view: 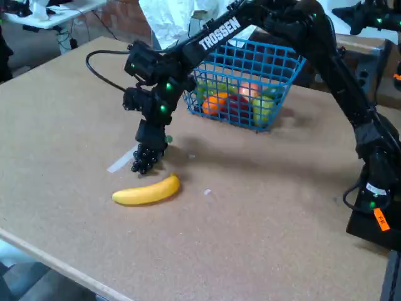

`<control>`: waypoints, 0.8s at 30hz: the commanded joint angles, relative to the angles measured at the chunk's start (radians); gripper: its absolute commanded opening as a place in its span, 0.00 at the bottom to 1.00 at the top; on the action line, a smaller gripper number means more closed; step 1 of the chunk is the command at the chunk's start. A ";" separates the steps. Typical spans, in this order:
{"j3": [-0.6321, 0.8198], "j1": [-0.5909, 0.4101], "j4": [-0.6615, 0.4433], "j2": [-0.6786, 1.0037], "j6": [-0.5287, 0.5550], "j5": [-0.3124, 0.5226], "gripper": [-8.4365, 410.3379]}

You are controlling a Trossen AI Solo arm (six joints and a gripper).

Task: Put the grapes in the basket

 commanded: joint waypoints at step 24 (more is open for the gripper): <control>0.325 -0.003 0.000 -0.055 0.049 0.125 0.02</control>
